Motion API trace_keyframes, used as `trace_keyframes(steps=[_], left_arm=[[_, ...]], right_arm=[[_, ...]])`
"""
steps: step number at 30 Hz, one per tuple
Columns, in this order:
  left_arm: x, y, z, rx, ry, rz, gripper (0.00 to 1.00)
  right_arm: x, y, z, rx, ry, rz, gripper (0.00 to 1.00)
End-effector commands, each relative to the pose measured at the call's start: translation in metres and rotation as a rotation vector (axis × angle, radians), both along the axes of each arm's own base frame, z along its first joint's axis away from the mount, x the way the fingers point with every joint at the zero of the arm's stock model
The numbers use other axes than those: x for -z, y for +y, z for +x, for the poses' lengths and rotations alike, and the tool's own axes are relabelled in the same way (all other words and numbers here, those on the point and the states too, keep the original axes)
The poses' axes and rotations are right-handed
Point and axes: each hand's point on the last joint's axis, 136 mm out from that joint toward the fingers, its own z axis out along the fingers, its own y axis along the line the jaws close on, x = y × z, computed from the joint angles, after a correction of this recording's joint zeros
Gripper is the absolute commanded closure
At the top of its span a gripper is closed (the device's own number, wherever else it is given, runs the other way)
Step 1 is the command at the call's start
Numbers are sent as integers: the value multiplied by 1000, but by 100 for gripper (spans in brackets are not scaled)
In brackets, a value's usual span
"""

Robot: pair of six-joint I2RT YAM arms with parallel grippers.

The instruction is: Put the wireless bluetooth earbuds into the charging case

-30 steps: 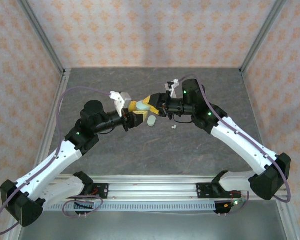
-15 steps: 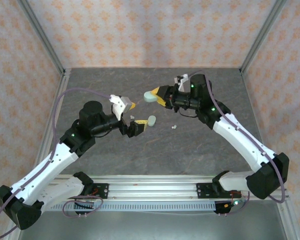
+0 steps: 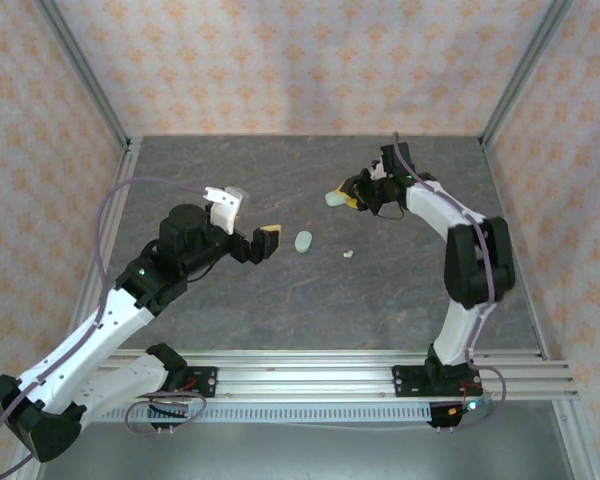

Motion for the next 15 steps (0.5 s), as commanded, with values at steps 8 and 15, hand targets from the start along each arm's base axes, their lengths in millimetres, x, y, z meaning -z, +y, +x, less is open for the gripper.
trace_keyframes(steps=[8,15], left_arm=[[25,1,22,-11,266,62,0],[69,4,45,-72,440,115,0]], right_arm=[[82,-4,35,-91,62,-100,80],[101,-14,26,-103,92,-169,62]])
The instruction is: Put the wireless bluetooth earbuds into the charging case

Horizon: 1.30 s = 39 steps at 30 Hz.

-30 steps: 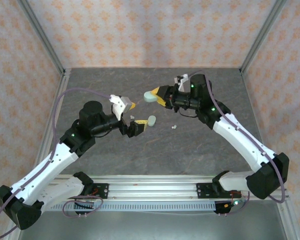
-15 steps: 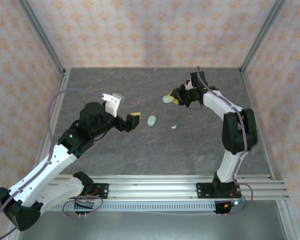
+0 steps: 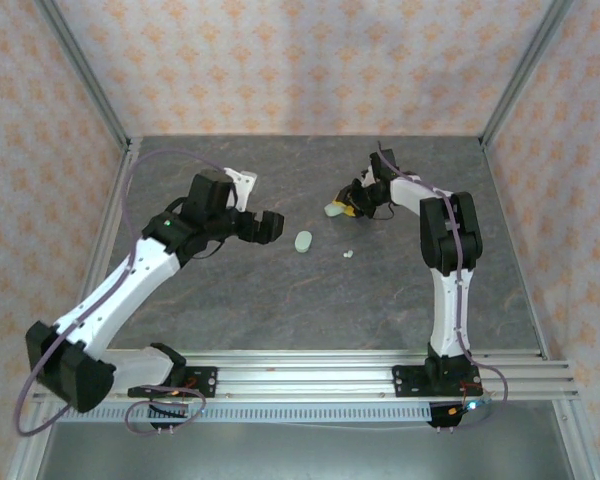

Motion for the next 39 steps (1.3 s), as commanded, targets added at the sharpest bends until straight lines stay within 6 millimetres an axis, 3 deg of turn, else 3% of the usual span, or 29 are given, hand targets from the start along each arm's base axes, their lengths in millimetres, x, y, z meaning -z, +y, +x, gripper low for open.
trace_keyframes(steps=[1,6,11,16,21,30,39], left_arm=[[17,7,4,-46,77,35,0],[47,8,11,-71,125,151,0],[73,-3,15,-74,178,268,0],[103,-35,21,-29,315,205,20],[123,-58,34,-26,338,187,20],[169,-84,44,2,409,291,17],[197,-83,61,-38,410,362,22]], right_arm=[[16,-15,-9,-12,35,-98,58],[6,-29,-18,-22,32,-187,47],[-17,-48,-26,6,-17,-290,44],[-50,-57,-36,39,-75,-311,44],[-76,-63,-58,57,-124,-308,44],[-92,-77,-106,90,-147,-309,44],[-103,-81,-120,108,-164,-304,43]])
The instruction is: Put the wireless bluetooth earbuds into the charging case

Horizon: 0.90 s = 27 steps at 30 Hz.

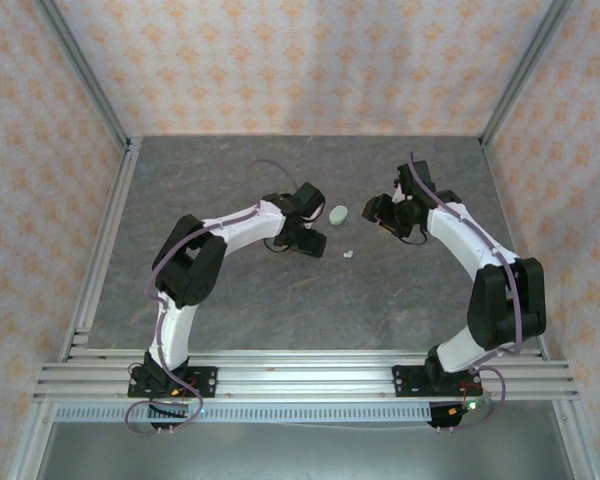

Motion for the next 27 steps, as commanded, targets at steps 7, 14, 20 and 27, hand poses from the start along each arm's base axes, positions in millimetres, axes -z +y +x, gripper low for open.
trace_keyframes(steps=[7,14,20,27], left_arm=[[10,5,18,-10,-66,56,34],[12,6,15,47,-113,39,56],[3,2,6,104,-160,-32,73],[-48,-7,-20,229,-250,-174,82]], right_arm=[[-7,-6,-6,36,-5,2,43],[-17,2,-6,29,-8,62,43],[-19,16,-15,5,24,158,43],[-31,42,-32,-30,82,358,44]])
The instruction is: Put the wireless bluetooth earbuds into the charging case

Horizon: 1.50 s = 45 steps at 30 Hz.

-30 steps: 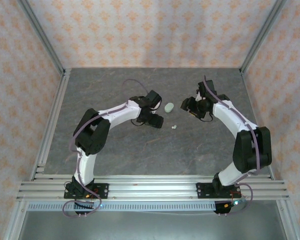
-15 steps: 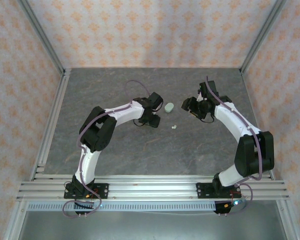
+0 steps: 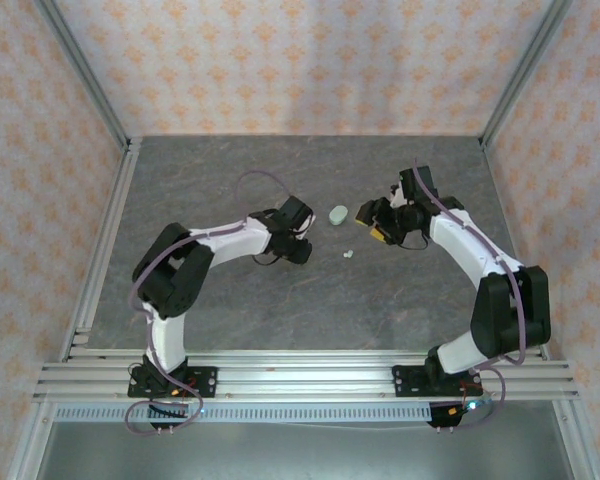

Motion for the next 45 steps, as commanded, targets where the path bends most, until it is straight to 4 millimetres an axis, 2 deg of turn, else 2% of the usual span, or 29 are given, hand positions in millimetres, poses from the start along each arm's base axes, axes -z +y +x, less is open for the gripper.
trace_keyframes(steps=[1,3,8,12,18,23,28,33,40,45], left_arm=[[-50,-19,-3,120,-113,-129,83],[-69,-22,-13,160,-140,-179,84],[-100,-30,-32,217,-175,-276,84],[-117,-37,-48,258,-183,-309,85],[-139,-47,-64,301,-213,-340,86],[-152,-52,-67,308,-236,-376,86],[-164,-58,-70,322,-245,-418,86],[-169,-62,-75,348,-240,-431,85],[-177,-64,-80,365,-240,-452,85],[-182,-63,-83,372,-243,-459,85]], right_arm=[[-27,16,-10,-18,-10,147,44],[-37,23,-17,-38,-18,175,44],[-57,44,-41,-127,-26,199,43],[-67,59,-57,-197,-26,204,42],[-84,77,-68,-273,-48,227,42],[-77,76,-72,-286,-29,199,42],[-78,79,-79,-308,-20,218,42],[-81,83,-85,-337,-18,237,42],[-74,91,-89,-370,17,246,42],[-73,94,-88,-380,28,255,48]])
